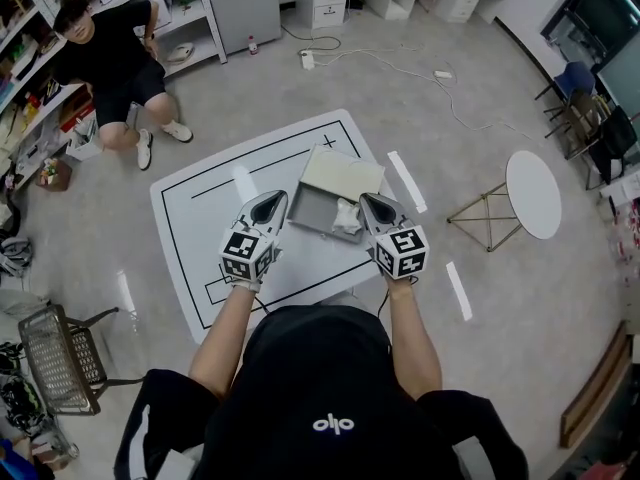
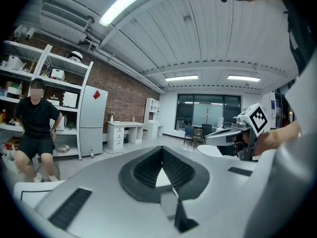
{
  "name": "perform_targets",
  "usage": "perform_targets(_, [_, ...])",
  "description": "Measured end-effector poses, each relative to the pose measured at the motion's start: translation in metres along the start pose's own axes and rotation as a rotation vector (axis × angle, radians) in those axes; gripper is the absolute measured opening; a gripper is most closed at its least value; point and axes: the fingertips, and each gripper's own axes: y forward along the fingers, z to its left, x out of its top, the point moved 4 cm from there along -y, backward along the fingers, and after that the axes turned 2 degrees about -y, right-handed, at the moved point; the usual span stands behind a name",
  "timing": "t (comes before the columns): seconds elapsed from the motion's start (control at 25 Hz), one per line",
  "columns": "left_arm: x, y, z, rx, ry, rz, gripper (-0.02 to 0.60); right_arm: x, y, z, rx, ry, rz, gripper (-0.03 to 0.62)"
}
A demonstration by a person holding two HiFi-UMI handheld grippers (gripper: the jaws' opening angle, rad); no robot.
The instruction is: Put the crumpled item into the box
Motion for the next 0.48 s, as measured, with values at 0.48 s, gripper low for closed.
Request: perform_targets(0.48, [0.0016, 0.0058, -0.0093, -0.021, 0.008, 0.003, 0.008, 0.0009, -0.0086, -0.0041, -0.014, -0.005, 0.001, 0.009])
